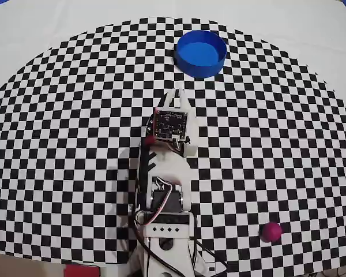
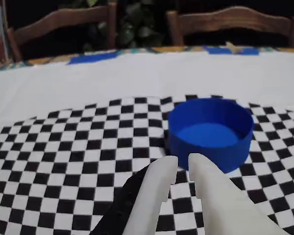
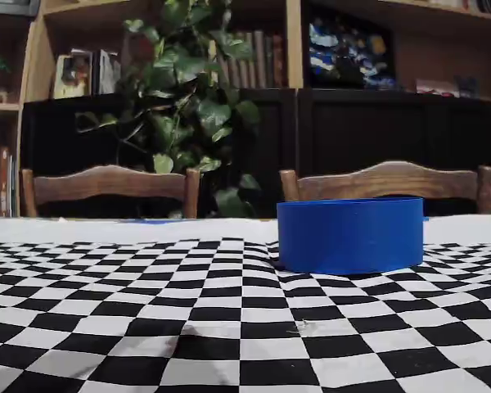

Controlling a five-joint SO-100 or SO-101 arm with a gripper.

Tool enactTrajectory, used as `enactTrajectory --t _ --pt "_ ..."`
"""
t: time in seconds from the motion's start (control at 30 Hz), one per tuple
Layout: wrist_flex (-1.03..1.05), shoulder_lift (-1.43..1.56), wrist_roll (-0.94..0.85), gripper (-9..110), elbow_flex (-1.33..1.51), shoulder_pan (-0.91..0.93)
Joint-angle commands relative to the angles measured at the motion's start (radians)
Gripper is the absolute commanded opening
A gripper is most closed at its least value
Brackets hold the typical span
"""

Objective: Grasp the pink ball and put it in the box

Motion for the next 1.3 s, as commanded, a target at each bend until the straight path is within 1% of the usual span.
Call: enactTrajectory --t 0.0,0.03,0.1,0.13,0.17,0.27,0.33,0.7,1.03,1.27 --pt "-0.011 0.015 -0.012 1 0.008 0.006" --pt "-0.011 0.012 -0.012 2 0.008 0.006" --pt "-0.011 0.008 -0.012 11 0.008 0.009" --pt "-0.011 0.005 -0.012 14 0.008 0.011" --pt "-0.011 0.002 -0.012 19 0.008 0.011" --pt "-0.011 -0.014 -0.012 28 0.008 0.011" --pt "-0.011 -0.029 -0.012 29 0.008 0.011" --pt "-0.012 -0.051 -0.012 32 0.008 0.063" --pt "-0.077 -0.091 -0.012 31 0.008 0.247" --pt "-0.081 -0.103 -0.012 31 0.008 0.359"
